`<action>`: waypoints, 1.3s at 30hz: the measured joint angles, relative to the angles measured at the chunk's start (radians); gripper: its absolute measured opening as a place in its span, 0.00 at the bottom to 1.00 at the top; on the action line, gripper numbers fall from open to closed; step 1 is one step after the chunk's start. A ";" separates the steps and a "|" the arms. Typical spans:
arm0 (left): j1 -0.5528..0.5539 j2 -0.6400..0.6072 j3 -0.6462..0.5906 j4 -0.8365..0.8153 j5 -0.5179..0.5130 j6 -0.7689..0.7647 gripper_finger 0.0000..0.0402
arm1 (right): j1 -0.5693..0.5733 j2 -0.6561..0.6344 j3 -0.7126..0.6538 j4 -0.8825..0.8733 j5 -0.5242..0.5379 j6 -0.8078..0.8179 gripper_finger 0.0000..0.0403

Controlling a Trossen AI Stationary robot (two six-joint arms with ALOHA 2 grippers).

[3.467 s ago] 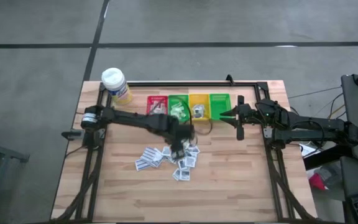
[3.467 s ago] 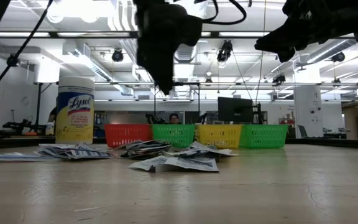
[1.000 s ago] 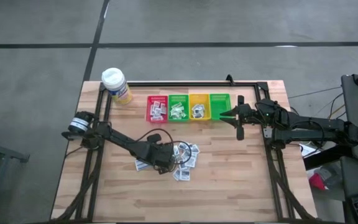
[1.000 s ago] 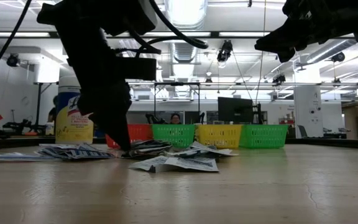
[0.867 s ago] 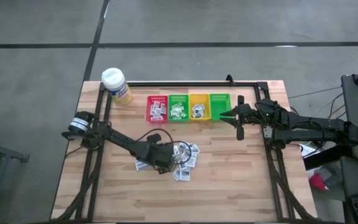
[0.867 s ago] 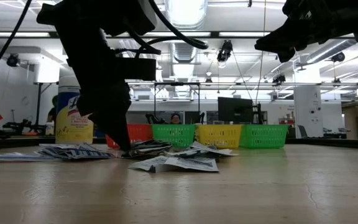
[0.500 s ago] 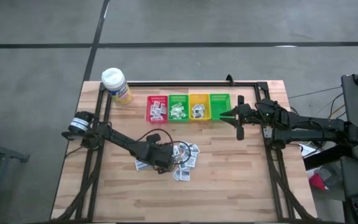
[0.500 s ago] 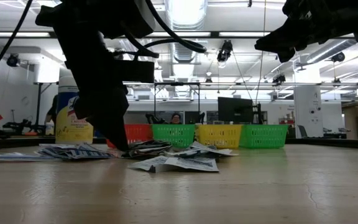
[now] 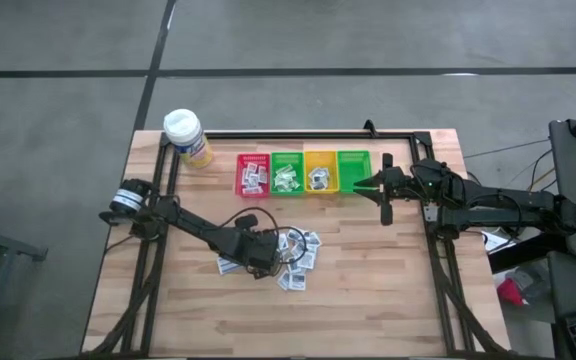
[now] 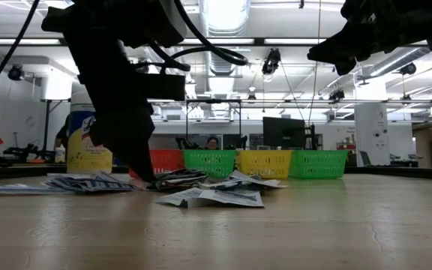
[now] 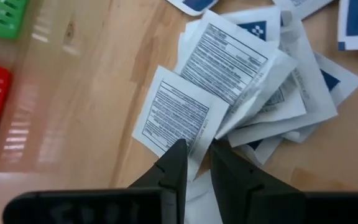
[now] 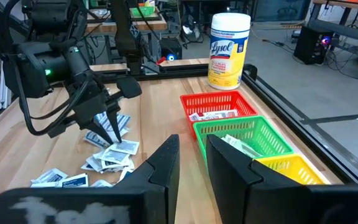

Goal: Pick & Place First Aid Supplies
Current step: Put the alcohol pad into the yellow bin

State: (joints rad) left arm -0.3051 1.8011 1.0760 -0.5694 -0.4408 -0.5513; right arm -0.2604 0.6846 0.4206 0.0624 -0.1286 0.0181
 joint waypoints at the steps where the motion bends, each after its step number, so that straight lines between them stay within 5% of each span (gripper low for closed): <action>1: 0.001 0.000 0.000 0.000 -0.006 0.000 0.16 | 0.000 0.000 0.000 0.000 0.000 0.000 0.18; 39: 0.014 0.015 0.064 -0.075 0.073 0.016 0.12 | 0.000 0.000 0.000 0.000 0.000 0.000 0.22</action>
State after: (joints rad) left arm -0.2913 1.8160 1.1400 -0.6440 -0.3673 -0.5352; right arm -0.2607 0.6845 0.4206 0.0627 -0.1285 0.0184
